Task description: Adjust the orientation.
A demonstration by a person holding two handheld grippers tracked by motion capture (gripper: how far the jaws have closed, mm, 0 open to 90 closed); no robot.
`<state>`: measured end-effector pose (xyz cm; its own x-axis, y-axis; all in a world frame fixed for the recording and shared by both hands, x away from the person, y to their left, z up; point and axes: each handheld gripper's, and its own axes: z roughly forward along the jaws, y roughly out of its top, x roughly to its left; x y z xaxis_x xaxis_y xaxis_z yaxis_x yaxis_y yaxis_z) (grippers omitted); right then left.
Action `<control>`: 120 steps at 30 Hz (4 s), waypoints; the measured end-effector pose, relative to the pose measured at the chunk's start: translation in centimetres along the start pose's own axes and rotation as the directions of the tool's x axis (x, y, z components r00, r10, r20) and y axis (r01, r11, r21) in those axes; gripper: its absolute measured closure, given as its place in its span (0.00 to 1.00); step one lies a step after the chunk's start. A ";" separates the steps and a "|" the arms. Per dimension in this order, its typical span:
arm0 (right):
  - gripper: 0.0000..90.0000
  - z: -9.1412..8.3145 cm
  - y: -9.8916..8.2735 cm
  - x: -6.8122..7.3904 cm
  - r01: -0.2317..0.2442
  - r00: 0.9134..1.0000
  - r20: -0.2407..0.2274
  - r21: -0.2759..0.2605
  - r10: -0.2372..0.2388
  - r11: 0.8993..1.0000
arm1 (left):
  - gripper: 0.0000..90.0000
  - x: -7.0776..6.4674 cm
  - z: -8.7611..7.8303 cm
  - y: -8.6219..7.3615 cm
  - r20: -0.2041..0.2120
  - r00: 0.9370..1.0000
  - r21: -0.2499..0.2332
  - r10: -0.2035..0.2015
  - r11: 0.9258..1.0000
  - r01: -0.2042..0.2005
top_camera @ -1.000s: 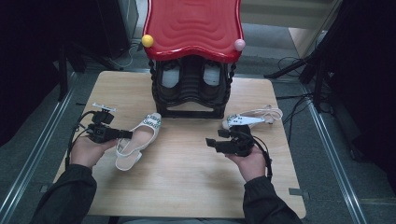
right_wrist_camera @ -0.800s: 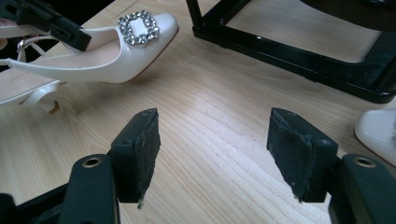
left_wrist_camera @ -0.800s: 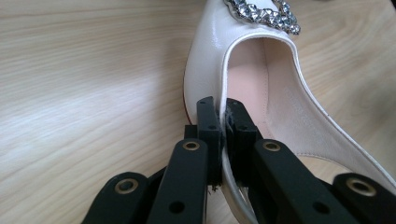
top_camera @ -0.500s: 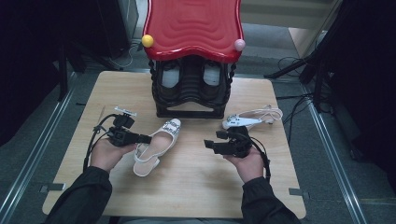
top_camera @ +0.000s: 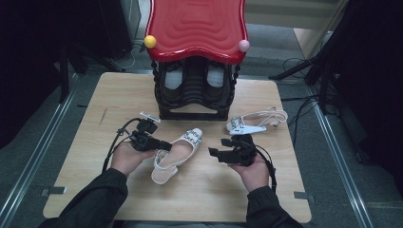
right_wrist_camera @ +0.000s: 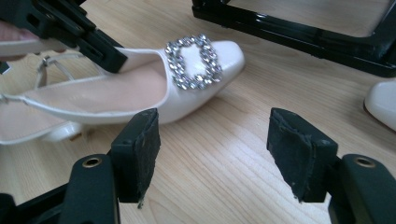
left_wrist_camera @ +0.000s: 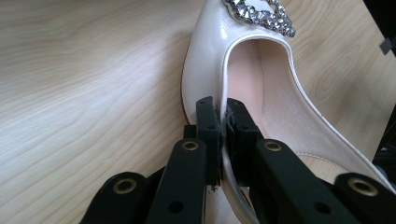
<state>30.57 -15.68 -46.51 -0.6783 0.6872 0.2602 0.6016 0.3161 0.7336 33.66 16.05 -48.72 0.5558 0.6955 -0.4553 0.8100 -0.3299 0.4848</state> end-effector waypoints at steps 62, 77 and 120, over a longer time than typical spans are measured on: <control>1.00 6.5 -2.9 2.3 -0.002 1.000 -0.008 0.097 0.002 0.995 | 0.94 -0.2 -5.2 -3.1 -0.025 0.996 -0.081 0.091 0.992 -0.093; 1.00 7.5 -1.8 1.9 0.007 1.000 -0.004 0.117 -0.007 0.993 | 0.91 -1.0 -2.6 -4.6 -0.012 0.994 -0.020 0.106 0.994 -0.107; 0.66 5.3 -0.4 -0.4 -0.014 1.000 0.000 0.073 0.014 0.997 | 0.54 -1.1 -2.6 -3.9 -0.013 0.990 -0.061 0.141 0.988 -0.142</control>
<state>32.79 -12.62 -50.25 -0.6697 0.6918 0.2701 0.6401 0.3532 0.6824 29.42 18.26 -48.19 0.6621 0.6501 -0.3729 0.7104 -0.3857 0.5887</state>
